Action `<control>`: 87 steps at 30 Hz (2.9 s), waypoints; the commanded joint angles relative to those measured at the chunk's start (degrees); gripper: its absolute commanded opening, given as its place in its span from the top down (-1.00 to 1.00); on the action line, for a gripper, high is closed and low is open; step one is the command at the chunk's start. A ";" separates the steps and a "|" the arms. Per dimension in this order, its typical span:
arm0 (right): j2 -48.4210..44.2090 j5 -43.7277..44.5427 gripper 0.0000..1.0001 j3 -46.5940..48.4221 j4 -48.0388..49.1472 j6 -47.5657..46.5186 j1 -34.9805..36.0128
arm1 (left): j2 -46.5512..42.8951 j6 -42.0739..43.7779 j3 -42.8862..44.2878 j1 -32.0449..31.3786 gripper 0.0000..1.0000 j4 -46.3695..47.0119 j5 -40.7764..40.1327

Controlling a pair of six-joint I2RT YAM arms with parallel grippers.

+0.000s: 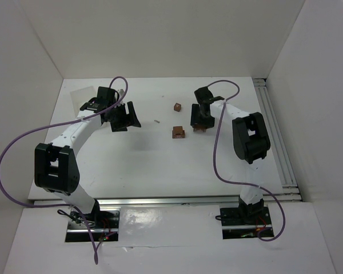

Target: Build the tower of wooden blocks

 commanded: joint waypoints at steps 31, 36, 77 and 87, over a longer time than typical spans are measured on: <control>-9.45 -0.87 -0.04 -10.75 5.07 2.23 -4.48 | -0.97 1.11 0.55 0.25 -0.65 1.14 1.46; -7.78 1.08 -0.17 -9.00 4.54 2.23 -2.90 | -1.50 1.11 0.55 0.25 -0.65 1.14 1.46; -4.52 3.89 -0.68 3.58 0.58 2.23 15.82 | -1.50 0.59 0.03 -0.28 -0.65 1.14 0.94; -3.99 5.56 -0.13 4.63 0.06 2.76 16.35 | -1.50 0.59 0.55 -0.28 -0.65 1.14 0.93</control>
